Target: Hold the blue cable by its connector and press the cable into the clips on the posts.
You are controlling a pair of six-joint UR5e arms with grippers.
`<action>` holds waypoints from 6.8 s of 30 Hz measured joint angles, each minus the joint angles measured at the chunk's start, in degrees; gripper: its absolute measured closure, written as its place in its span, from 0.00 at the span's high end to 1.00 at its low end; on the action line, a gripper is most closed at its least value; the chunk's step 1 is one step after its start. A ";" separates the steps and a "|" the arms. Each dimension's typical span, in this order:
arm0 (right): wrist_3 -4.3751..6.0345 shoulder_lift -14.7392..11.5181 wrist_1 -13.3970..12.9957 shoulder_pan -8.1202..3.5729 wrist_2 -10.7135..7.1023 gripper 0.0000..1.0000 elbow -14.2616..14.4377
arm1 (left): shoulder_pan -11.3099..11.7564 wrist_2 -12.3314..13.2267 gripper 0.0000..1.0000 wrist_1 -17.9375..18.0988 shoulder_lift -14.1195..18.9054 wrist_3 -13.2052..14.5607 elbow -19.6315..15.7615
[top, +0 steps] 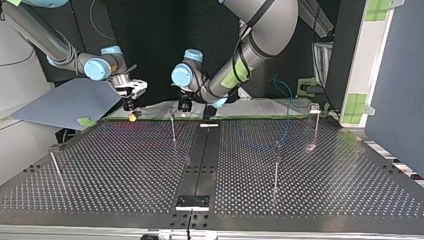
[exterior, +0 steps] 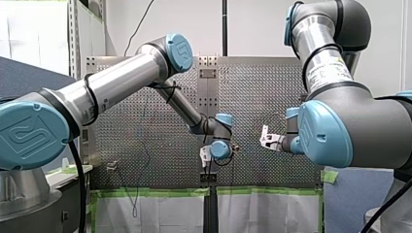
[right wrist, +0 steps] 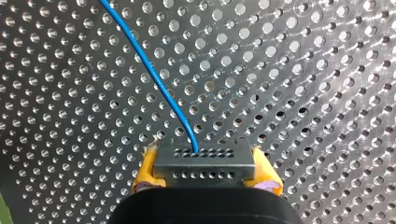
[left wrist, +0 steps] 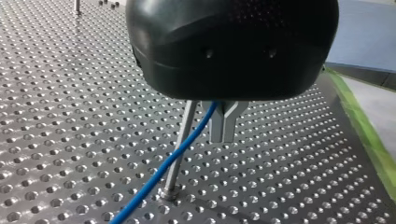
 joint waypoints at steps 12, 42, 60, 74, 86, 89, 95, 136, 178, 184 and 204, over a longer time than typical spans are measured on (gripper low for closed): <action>0.16 0.12 0.29 -0.12 0.00 0.00 -1.02 | 0.75 1.97 0.00 -2.03 -0.01 -0.31 4.02; 0.16 3.40 0.62 0.02 1.20 0.00 -6.19 | 4.97 6.20 0.00 -6.79 -3.08 -0.36 9.78; -0.43 4.41 0.90 -0.45 6.57 0.00 -9.29 | 5.90 5.92 0.00 -7.84 -3.10 -0.60 9.85; -0.43 4.62 1.50 -0.40 6.61 0.00 -9.50 | 5.85 4.23 0.92 -9.17 -3.03 2.73 9.85; -0.43 4.67 1.87 -0.20 6.16 0.00 -9.48 | 4.82 -1.47 1.00 -14.08 -2.92 7.39 9.85; -0.50 4.68 2.16 -0.14 6.16 0.00 -9.49 | 4.53 -1.41 1.00 -15.52 -2.55 7.68 9.85; -0.59 4.67 3.03 -0.12 6.16 0.00 -9.48 | 3.76 -0.48 1.00 -17.65 -0.57 7.56 9.85; -1.04 4.69 4.66 -0.43 6.16 0.00 -9.49 | -5.98 -6.21 1.00 -12.75 2.20 4.72 4.25; -1.03 4.68 4.87 -0.36 5.81 0.00 -9.49 | -7.20 -8.89 1.00 -9.60 2.11 -0.36 2.12; -1.03 4.70 4.90 -0.37 5.81 0.00 -9.48 | -7.20 -9.15 1.00 -9.60 2.13 -0.36 2.12; -1.04 4.70 5.02 -0.44 5.80 0.00 -9.48 | -8.12 -12.00 1.00 -9.78 2.16 -0.44 2.07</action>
